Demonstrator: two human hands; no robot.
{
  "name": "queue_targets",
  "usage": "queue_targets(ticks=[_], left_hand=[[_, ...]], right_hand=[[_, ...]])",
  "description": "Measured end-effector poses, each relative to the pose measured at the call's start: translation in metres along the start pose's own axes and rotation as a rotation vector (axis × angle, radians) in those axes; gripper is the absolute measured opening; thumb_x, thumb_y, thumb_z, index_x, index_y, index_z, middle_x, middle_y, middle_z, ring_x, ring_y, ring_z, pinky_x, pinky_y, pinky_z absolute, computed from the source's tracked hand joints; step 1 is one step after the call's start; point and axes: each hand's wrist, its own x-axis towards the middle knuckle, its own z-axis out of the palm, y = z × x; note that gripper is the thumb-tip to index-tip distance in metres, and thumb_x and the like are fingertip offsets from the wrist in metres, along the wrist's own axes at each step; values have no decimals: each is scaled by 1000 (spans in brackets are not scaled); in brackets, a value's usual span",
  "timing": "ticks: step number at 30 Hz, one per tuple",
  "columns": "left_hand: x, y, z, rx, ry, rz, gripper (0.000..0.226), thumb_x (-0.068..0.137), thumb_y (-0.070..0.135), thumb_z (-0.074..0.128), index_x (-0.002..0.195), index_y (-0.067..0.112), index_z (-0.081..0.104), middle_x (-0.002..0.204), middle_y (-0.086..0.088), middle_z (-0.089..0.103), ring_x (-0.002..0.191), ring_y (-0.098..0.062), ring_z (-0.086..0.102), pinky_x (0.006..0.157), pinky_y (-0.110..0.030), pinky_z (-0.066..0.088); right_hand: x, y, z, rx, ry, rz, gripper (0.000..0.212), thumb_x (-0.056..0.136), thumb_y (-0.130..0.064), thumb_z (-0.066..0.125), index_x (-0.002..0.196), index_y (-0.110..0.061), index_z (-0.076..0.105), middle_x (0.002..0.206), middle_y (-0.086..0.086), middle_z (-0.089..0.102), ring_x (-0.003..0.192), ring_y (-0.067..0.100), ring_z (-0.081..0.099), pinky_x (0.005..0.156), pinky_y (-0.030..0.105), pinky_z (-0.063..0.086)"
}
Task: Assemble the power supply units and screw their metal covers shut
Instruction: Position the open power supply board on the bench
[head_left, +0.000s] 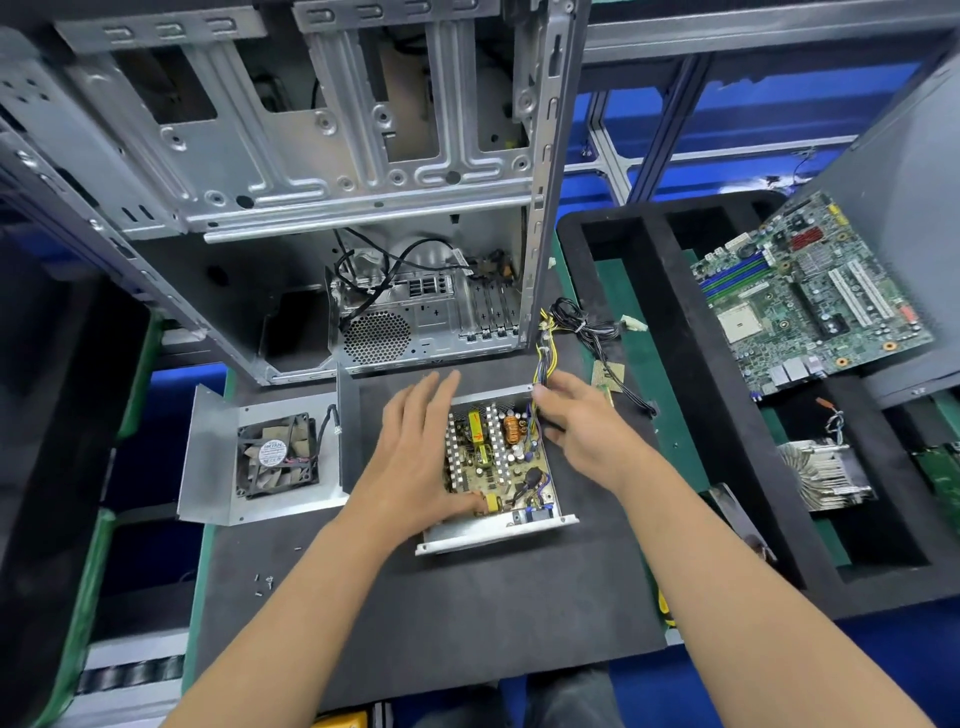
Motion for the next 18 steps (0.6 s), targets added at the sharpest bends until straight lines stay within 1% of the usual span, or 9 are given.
queue_targets(ticks=[2, 4, 6, 8, 11, 13, 15, 17, 18], left_hand=[[1, -3, 1, 61, 11, -9, 140, 52, 73, 80, 156, 20, 4, 150, -3, 28, 135, -26, 21, 116, -42, 26], [2, -6, 0, 106, 4, -6, 134, 51, 78, 77, 154, 17, 16, 143, 1, 34, 130, -22, 25, 113, -39, 31], [6, -7, -2, 87, -19, 3, 126, 51, 75, 79, 150, 19, 24, 140, 4, 34, 128, -19, 24, 111, -37, 32], [10, -7, -3, 37, -52, 8, 119, 55, 67, 83, 147, 19, 25, 139, 6, 32, 128, -19, 22, 111, -34, 31], [12, -8, -4, -20, -106, 17, 112, 60, 56, 85, 146, 20, 24, 139, 8, 30, 129, -18, 19, 109, -33, 33], [14, -9, -6, -38, -143, 50, 108, 62, 51, 85, 145, 21, 24, 138, 9, 28, 128, -18, 19, 108, -33, 35], [16, -11, -7, -34, -169, 97, 105, 62, 47, 85, 144, 22, 25, 136, 10, 28, 128, -18, 19, 107, -33, 35], [19, -13, -7, -26, -182, 133, 103, 62, 46, 84, 143, 22, 26, 135, 11, 28, 128, -18, 19, 106, -30, 35], [20, -13, -7, -24, -182, 145, 102, 62, 45, 83, 143, 23, 26, 135, 12, 28, 128, -18, 20, 104, -29, 35]], right_hand=[[2, -3, -7, 229, -116, 43, 32, 96, -14, 48, 123, -20, 63, 121, -4, 68, 99, 9, 59, 82, 30, 35], [7, -9, -10, 263, -91, 42, 29, 95, -22, 49, 117, -23, 67, 121, -7, 70, 102, 8, 59, 84, 32, 34], [13, -13, -8, 213, -2, 22, 18, 99, -29, 53, 105, -23, 69, 112, -5, 73, 103, 11, 61, 86, 30, 40], [20, -15, -5, 193, 46, -4, 14, 101, -24, 55, 104, -19, 68, 102, -3, 75, 94, 12, 65, 83, 26, 47], [24, -19, -8, 166, 19, 7, 14, 97, -17, 62, 109, -14, 68, 99, 1, 73, 89, 15, 68, 80, 26, 51], [23, -23, -12, 64, -12, 19, 11, 94, -17, 67, 104, -13, 69, 91, 0, 74, 79, 12, 68, 72, 23, 53], [22, -27, -15, -107, -35, 25, 5, 92, -17, 70, 96, -14, 69, 82, -3, 72, 71, 8, 66, 66, 20, 54], [22, -30, -20, -198, -40, 36, 6, 93, -18, 69, 86, -16, 68, 75, -7, 70, 69, 8, 63, 67, 21, 52], [22, -30, -22, -189, -40, 57, 9, 94, -20, 68, 86, -17, 68, 77, -6, 70, 72, 9, 63, 68, 22, 52]])
